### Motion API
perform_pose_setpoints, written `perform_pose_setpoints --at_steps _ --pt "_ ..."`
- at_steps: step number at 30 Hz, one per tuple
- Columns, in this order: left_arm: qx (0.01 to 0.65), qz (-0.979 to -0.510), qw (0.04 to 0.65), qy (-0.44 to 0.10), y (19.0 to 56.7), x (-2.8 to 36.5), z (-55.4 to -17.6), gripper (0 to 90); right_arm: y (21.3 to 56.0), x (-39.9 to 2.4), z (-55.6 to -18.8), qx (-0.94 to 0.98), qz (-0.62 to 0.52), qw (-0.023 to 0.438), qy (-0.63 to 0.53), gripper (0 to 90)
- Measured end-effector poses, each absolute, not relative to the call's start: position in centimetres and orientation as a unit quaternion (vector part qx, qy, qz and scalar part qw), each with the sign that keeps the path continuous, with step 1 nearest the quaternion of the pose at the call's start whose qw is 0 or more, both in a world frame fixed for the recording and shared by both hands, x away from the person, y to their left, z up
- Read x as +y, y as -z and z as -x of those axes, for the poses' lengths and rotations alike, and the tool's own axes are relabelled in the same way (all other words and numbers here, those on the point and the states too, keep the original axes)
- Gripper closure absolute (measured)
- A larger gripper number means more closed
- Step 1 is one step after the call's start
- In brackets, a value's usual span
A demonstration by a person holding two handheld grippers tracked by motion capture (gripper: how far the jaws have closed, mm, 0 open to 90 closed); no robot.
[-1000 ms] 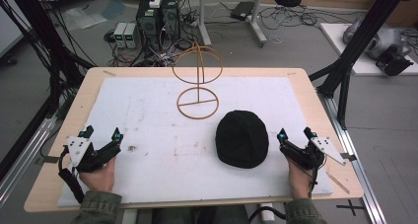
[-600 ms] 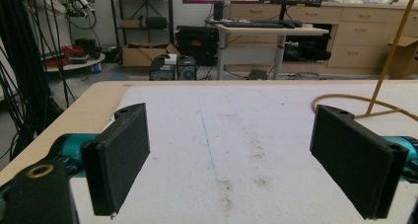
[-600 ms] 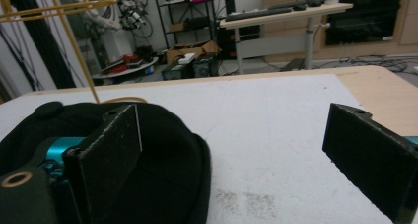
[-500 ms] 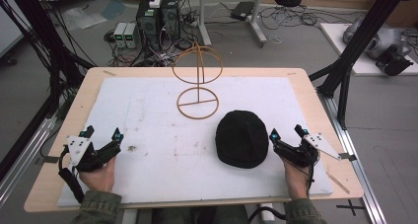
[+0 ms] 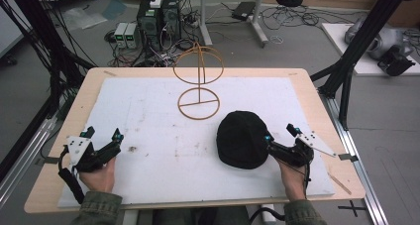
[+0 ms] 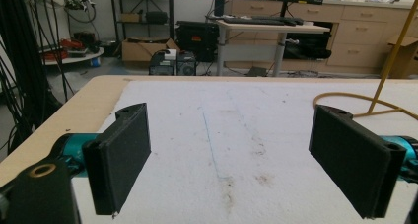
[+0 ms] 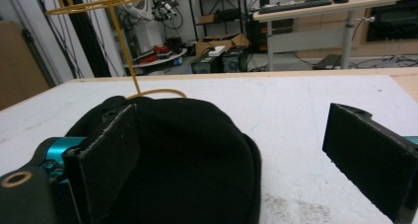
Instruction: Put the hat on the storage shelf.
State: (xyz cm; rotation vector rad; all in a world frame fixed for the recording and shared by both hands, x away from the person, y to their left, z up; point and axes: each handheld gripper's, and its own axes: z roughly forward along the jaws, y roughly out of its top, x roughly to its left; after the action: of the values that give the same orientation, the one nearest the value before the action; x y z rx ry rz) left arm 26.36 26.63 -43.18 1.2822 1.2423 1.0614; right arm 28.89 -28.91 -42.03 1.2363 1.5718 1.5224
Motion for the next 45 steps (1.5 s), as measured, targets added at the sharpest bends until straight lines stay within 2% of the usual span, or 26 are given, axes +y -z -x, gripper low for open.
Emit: perform_pose_setpoints --at_steps 36,45 --pt "0.531 -0.522 0.521 -0.417 43.4 27.2 -26.5 16.4 42.6 -23.4 -28.9 0.717 -0.392 0.249 -0.520 6.9" --pt "0.535 -0.518 0.523 -0.415 43.4 27.2 -26.5 16.3 42.8 -21.7 -28.4 0.732 -0.393 0.269 -0.488 7.0"
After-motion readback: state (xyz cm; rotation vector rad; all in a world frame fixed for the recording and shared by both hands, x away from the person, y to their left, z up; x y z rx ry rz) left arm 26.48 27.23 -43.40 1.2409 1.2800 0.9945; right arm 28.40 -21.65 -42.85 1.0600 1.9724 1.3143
